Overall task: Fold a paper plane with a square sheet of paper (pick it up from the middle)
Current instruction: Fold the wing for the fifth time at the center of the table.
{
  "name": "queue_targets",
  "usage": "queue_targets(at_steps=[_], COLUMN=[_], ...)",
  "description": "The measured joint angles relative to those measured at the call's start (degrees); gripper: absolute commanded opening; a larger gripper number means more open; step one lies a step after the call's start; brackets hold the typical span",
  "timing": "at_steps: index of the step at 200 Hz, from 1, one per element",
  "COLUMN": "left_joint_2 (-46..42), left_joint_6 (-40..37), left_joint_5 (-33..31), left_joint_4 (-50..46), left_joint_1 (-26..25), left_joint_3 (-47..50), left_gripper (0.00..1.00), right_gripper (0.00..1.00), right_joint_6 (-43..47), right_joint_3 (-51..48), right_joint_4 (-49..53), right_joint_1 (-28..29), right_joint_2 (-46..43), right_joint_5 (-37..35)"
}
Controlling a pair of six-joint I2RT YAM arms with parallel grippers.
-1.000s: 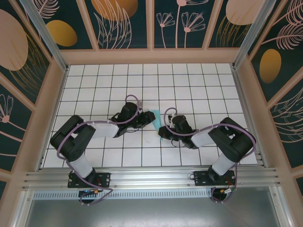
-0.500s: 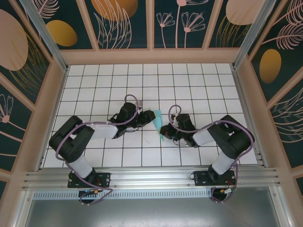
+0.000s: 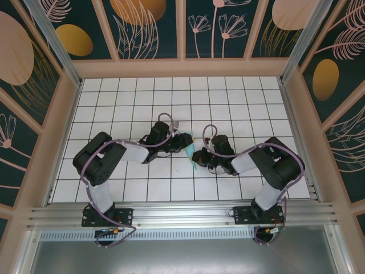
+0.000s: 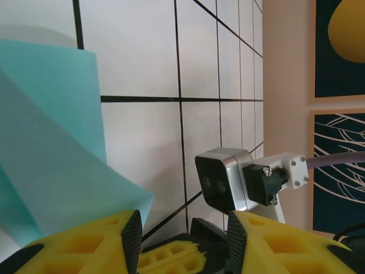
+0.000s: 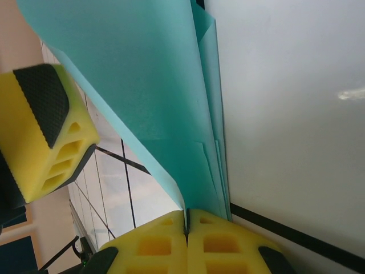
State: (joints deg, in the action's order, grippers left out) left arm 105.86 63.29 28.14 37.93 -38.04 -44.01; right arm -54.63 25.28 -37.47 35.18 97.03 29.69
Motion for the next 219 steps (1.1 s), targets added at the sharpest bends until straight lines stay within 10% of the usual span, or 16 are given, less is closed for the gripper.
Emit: queue_targets(at_steps=[219], left_joint_2=[8.2], left_joint_6=[-3.1], left_joint_5=[-0.9], left_joint_4=[-1.1], left_joint_1=[-0.2], left_joint_3=[-5.5], left_gripper=[0.42], right_gripper=[0.21], right_joint_6=[1.8], right_joint_3=[2.8], right_joint_4=[10.8], right_joint_1=[0.0], right_joint_2=[-3.4], right_joint_5=[-0.2])
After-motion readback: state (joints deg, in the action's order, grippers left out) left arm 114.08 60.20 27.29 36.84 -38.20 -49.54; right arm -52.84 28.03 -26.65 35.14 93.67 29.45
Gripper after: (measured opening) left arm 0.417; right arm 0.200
